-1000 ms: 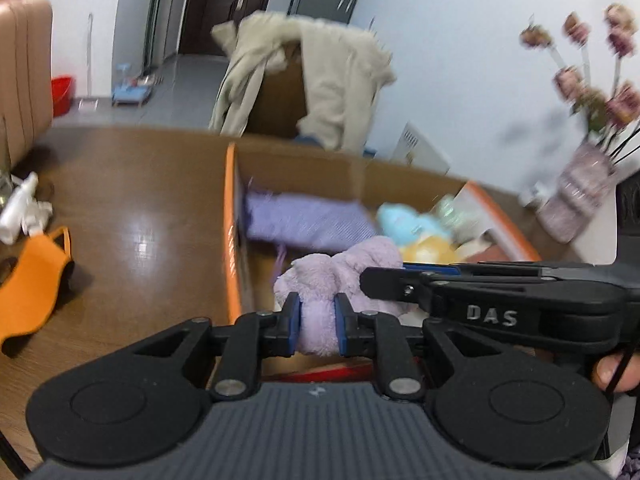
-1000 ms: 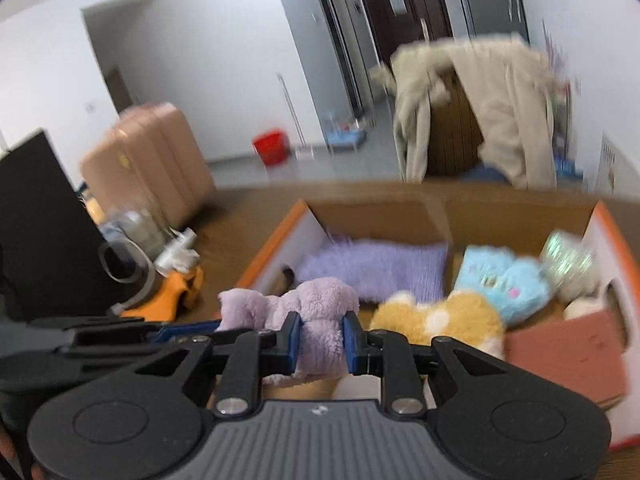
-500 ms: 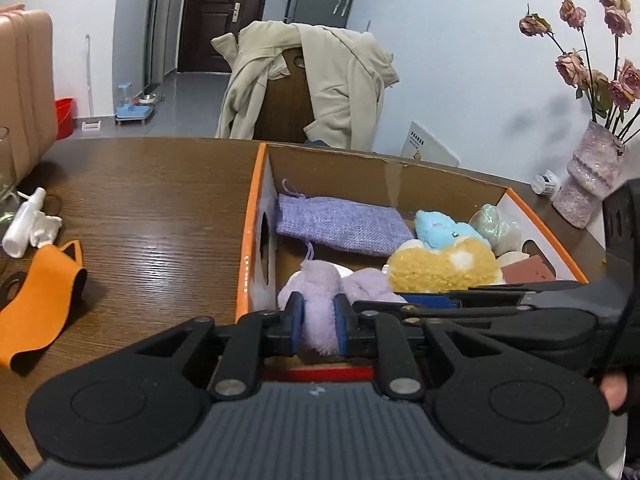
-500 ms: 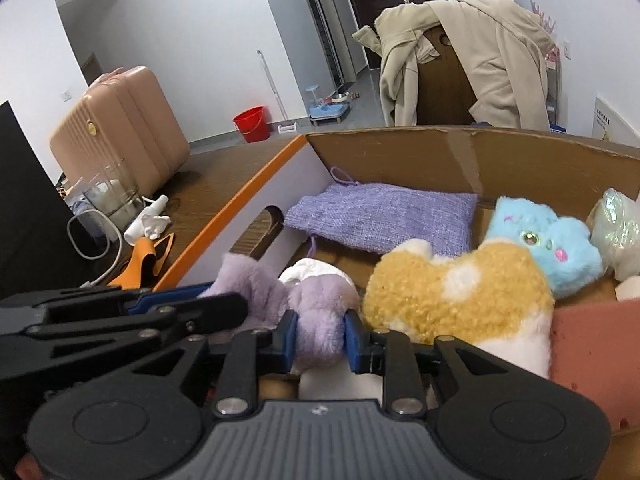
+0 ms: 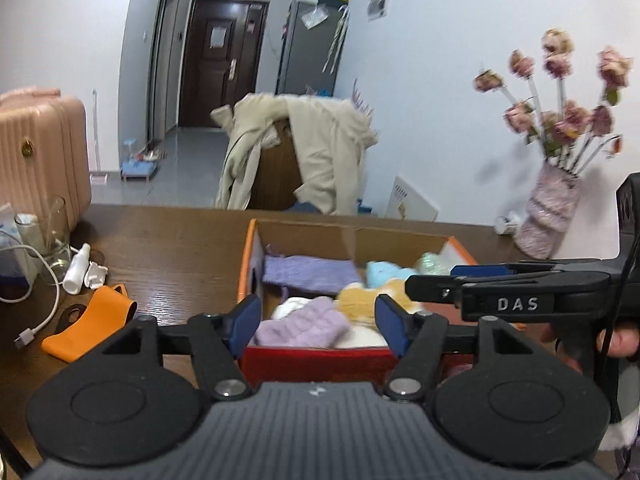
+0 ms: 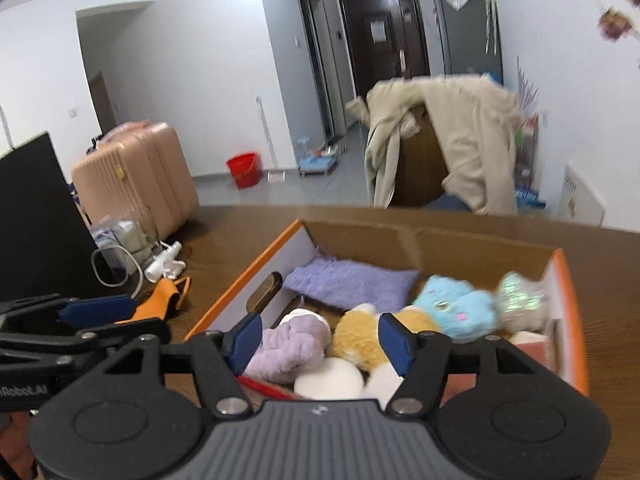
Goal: Organize soft objects
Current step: 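Open the right gripper to release the headband and withdraw from the box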
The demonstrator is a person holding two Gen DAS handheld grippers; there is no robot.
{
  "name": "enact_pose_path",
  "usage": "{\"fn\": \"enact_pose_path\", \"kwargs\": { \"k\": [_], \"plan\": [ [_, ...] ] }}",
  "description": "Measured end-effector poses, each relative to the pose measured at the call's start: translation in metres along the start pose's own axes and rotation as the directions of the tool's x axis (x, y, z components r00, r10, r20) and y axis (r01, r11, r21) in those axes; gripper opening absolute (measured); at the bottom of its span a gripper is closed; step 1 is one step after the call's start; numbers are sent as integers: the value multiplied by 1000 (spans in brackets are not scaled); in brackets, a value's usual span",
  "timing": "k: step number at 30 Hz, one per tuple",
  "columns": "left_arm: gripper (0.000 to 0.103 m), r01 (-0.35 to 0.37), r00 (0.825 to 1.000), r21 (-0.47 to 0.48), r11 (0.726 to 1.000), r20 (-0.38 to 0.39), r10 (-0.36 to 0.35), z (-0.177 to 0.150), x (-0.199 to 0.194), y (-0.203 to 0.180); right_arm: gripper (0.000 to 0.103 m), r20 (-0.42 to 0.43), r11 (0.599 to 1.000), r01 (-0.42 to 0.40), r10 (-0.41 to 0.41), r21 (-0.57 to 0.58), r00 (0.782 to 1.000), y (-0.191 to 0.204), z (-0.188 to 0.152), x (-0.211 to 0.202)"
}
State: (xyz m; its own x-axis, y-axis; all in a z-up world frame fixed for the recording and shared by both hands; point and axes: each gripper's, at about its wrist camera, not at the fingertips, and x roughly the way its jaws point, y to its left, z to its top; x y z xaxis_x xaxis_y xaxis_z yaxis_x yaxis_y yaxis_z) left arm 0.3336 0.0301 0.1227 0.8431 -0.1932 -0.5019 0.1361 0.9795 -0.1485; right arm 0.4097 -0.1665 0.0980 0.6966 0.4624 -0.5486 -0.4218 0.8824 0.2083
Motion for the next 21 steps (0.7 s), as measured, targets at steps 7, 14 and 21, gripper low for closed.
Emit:
{"fn": "enact_pose_path", "kwargs": {
  "k": [7,14,21],
  "plan": [
    [82,-5,994,33,999,105,1,-24,-70,-46,73,124,998,15,-8,-58,992,-5,-27,-95],
    [96,-50,975,-6,999,218,50,-84,-142,-73,83,237,992,36,-8,-118,972,0,-90,-184],
    [101,-96,968,-31,995,228,100,-161,-180,-81,92,275,981,54,-2,-184,962,9,-182,-236]
  ]
}}
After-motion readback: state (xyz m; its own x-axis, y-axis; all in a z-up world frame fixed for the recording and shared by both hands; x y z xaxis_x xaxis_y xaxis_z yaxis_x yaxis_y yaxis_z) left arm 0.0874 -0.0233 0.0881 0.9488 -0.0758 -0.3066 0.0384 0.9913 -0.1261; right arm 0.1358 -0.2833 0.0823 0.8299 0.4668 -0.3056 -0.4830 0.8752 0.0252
